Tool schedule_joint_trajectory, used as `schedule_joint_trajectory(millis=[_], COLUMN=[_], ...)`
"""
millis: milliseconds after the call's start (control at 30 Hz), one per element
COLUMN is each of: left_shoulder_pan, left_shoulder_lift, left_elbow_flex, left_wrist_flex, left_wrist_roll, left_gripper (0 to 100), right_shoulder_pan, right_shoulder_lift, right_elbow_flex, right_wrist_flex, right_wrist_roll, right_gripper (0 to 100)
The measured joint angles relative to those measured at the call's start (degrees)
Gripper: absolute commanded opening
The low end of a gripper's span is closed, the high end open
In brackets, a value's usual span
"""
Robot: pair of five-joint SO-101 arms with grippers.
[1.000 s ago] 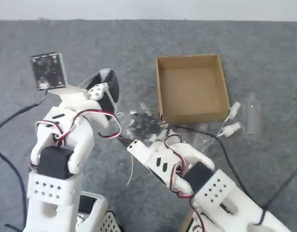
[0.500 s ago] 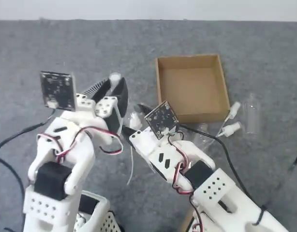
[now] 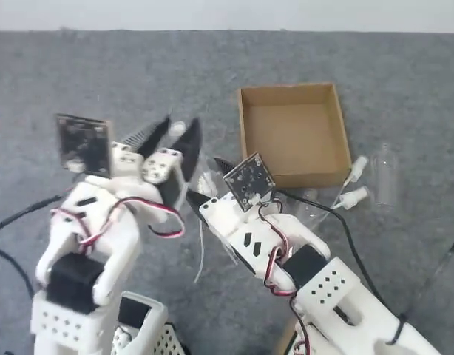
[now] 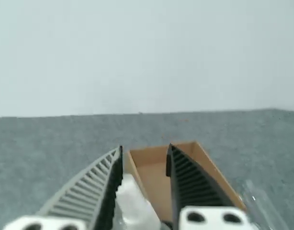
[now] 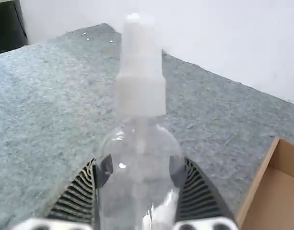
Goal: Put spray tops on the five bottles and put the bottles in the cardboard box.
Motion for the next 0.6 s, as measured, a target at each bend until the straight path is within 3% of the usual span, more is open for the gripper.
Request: schedule_joint_trajectory(millis=[300, 600], left_shoulder_pan=[-4.1, -4.1], left_shoulder_lift=[0.2, 13.0], left_elbow_flex=[-2.0, 1.1], left_wrist_flex=[-1.2, -1.2], left_wrist_roll=[-0.6, -0.7], left_gripper=[14, 8], right_shoulder_pan=[0.0, 0.0], right_shoulder_lift=[0.0, 0.0], right_elbow_flex=[1.0, 1.0], right_wrist_flex=[0.0, 0.0], right_wrist_roll=[0.0, 0.0], right_gripper=[0.6, 0.6])
